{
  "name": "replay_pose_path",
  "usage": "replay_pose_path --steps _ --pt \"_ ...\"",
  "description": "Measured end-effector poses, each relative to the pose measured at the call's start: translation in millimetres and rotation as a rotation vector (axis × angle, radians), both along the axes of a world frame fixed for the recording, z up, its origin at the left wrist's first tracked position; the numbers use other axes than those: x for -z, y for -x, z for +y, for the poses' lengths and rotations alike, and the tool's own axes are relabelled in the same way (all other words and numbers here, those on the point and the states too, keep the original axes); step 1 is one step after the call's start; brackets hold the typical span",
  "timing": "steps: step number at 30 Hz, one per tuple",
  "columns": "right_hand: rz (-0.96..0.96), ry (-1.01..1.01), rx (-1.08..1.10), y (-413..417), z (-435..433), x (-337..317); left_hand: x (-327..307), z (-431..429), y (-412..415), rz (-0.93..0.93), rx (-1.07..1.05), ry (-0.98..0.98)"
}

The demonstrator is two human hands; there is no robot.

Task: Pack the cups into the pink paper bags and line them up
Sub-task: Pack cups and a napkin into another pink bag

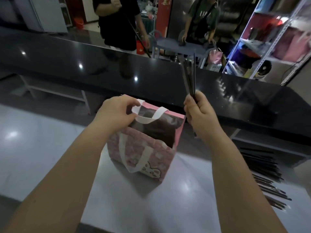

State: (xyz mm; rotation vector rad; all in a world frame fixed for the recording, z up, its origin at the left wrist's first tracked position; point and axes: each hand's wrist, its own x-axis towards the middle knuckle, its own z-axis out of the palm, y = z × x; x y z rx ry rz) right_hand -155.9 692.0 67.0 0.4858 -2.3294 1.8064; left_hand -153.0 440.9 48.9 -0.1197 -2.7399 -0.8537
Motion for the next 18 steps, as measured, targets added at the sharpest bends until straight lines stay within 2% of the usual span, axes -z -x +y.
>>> replay_pose_path --steps 4,8,12,18 --pt "0.027 -0.020 -0.122 14.1 -67.1 -10.3 0.0 -37.3 23.9 -0.070 0.141 0.017" --pt "0.021 -0.056 -0.115 23.4 -108.4 0.8 6.3 -53.2 47.8 -0.194 0.337 0.056" --pt "-0.059 -0.134 -0.121 23.2 -110.7 23.1 10.7 -54.3 64.3 -0.207 0.509 0.160" --pt "-0.156 -0.223 -0.117 15.5 -89.8 31.4 19.4 -43.9 78.3 -0.331 0.575 0.213"
